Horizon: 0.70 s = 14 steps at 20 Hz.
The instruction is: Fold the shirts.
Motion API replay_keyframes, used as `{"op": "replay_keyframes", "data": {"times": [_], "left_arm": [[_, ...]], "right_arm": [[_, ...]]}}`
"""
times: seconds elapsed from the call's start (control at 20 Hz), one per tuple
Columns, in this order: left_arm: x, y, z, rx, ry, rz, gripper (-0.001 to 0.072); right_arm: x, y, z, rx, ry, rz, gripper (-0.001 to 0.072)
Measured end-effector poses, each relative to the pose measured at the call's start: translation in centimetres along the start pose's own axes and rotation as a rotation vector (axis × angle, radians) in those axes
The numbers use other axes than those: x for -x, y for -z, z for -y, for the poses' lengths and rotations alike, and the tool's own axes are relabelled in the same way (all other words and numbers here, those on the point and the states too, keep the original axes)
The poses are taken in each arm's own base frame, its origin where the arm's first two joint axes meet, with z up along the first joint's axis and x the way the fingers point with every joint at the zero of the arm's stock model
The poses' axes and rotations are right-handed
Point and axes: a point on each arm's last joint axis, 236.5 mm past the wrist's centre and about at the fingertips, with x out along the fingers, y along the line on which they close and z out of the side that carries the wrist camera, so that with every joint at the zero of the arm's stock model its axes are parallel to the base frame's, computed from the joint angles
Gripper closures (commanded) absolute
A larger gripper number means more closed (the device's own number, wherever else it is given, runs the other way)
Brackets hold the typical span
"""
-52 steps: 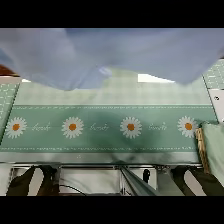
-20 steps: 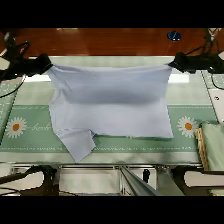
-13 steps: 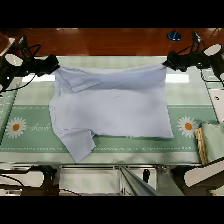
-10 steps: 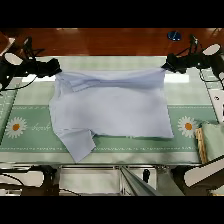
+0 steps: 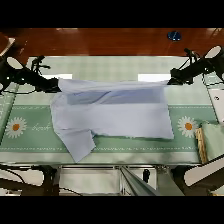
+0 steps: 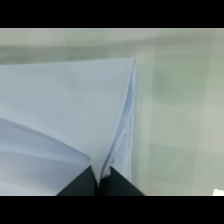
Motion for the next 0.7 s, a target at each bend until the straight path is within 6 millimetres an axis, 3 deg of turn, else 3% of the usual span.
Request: {"op": "replay_keyframes", "data": {"times": [0.15,0.2,0.25,0.3,0.4,0.5,0.7], "left_arm": [[-1.8,0.9,0.3,-0.006,0.008,-0.058,0.0682],[-2.3,1.4,0.4,-0.009,0.012,-0.081,0.056],[-2.6,1.6,0.6,-0.009,0.014,-0.096,0.0236],[-2.8,1.9,0.7,-0.003,0.018,-0.111,0.0197],[-2.6,2.6,0.9,0.015,0.026,-0.146,0.0197],[-1.5,3.1,1.1,0.028,0.036,-0.17,0.0197],[2.5,4.7,0.2,0.08,0.034,-0.131,0.0197]], "right_arm": [[-1.6,1.5,0.5,-0.01,0.025,-0.047,0.068],[-2.1,2.0,0.6,-0.02,0.028,-0.061,0.0503],[-2.6,2.5,0.7,-0.035,0.031,-0.075,0.0299],[-2.9,2.8,0.9,-0.043,0.036,-0.085,0.0293],[-2.6,3.3,0.7,-0.058,0.035,-0.092,0.0293],[-1.1,3.6,0.8,-0.062,0.041,-0.082,0.0293],[4.3,4.4,3.0,-0.107,0.093,0.004,0.0293]]}}
